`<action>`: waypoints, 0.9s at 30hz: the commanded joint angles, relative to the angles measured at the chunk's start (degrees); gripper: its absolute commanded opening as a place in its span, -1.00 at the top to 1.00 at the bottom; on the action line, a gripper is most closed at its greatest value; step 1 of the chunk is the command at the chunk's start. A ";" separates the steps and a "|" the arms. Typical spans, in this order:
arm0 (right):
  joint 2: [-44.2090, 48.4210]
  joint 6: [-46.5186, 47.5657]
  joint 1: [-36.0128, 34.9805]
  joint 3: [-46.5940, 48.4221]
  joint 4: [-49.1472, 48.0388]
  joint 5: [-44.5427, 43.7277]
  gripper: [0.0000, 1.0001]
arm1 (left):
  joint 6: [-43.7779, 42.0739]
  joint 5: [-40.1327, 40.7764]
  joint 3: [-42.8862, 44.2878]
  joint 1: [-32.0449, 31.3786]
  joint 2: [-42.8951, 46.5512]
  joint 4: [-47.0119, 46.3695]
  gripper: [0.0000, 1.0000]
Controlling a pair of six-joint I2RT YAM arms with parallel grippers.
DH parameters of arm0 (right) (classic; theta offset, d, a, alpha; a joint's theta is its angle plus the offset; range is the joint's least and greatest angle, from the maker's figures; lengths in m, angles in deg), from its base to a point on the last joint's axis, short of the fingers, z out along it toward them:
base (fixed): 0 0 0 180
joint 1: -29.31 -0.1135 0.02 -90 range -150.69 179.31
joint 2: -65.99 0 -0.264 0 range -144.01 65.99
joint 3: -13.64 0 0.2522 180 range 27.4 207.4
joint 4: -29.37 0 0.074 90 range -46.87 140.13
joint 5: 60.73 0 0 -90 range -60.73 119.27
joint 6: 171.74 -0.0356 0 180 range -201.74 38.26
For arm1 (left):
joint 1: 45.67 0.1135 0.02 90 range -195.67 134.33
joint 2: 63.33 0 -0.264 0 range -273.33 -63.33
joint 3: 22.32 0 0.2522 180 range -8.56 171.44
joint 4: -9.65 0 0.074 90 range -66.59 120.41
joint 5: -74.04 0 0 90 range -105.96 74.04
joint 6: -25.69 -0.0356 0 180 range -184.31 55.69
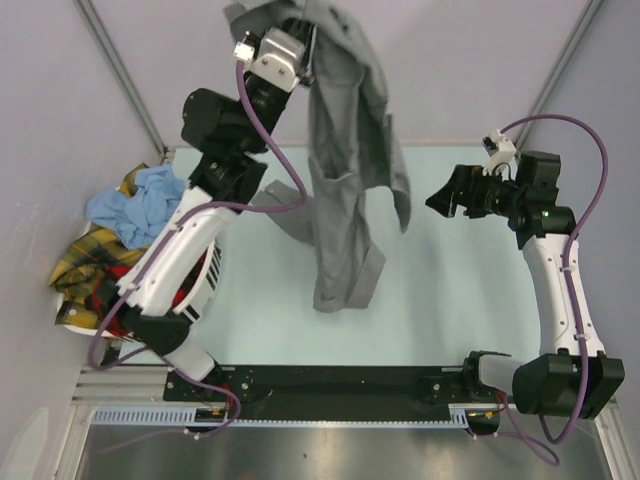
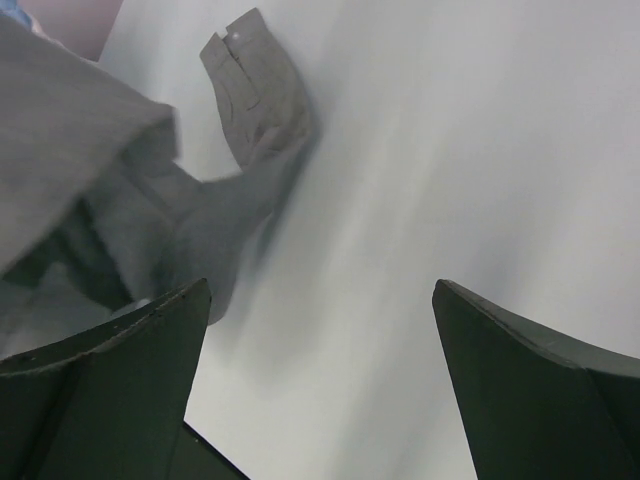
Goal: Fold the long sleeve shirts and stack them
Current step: Move the shirt to the center of the board
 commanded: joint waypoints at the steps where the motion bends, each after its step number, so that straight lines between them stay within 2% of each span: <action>1: 2.59 1.97 0.23 -0.66 -0.16 2.19 -0.99 | 4.41 -2.59 -22.43 9.64 11.92 7.38 1.00; 3: 3.03 3.02 0.23 -1.54 0.46 3.07 -0.99 | 6.18 -6.47 -33.48 12.74 17.27 9.14 1.00; 5: 3.38 3.03 0.15 -2.41 0.29 3.51 -0.99 | 5.58 -11.20 -39.23 13.72 20.45 15.89 1.00; 6: 3.47 3.11 0.15 -3.64 -0.06 3.95 -0.99 | 4.18 -12.44 -45.53 13.81 22.90 17.75 0.99; 7: 3.64 2.77 -0.03 -4.61 -0.50 4.04 -1.00 | 3.56 -12.20 -48.37 13.81 23.53 22.72 0.92; 9: 3.65 2.24 -0.56 -6.71 -1.30 3.78 -0.99 | 3.20 -12.28 -52.51 15.29 22.93 29.16 0.51; 10: 3.47 2.24 -0.91 -7.33 -1.21 3.69 -0.99 | 3.29 -12.28 -52.36 16.00 20.31 37.46 0.33; 11: 3.38 2.32 -2.13 -7.86 -0.95 3.69 -0.99 | 3.90 -11.67 -51.66 16.79 18.46 41.28 -0.23; 12: 3.30 2.41 -2.84 -8.56 -0.86 3.51 -0.99 | 4.51 -11.06 -49.13 18.19 16.70 45.06 -0.50; 13: 3.38 2.32 -3.71 -10.05 -0.94 3.51 -0.99 | 6.35 -11.49 -47.54 19.16 15.20 52.49 -0.70; 14: 3.38 2.32 -6.85 -11.02 -1.29 3.51 -0.99 | 8.02 -13.14 -46.74 20.65 13.45 54.40 -0.91; 15: 3.38 1.89 -8.28 -11.99 -1.99 2.64 -1.00 | 9.69 -15.60 -46.82 24.23 13.78 55.55 -0.99; 16: 3.56 1.36 -10.29 -14.26 -2.87 2.20 -0.99 | 12.66 -19.97 -47.69 26.01 14.57 55.38 -0.99; 18: 3.21 0.83 -16.25 -15.68 -6.03 -0.34 -0.99 | 15.23 -24.12 -50.84 30.22 18.17 54.07 -0.99; 20: 0.94 1.35 -20.40 -16.13 -8.05 -2.37 -0.99 | 16.56 -26.77 -52.61 31.47 21.06 53.45 -0.99; 21: -0.30 1.97 -25.29 -15.61 -8.50 -4.64 -0.99 | 16.91 -27.04 -54.19 32.00 21.77 53.36 -0.99; 23: -5.64 3.03 -29.80 -12.72 -9.11 -7.46 -0.99 | 17.87 -28.88 -55.51 32.61 22.65 53.71 -0.99; 27: -15.39 4.43 -36.14 -7.79 -11.92 -12.74 -0.94 | 19.72 -30.74 -57.89 35.33 23.80 54.24 -0.99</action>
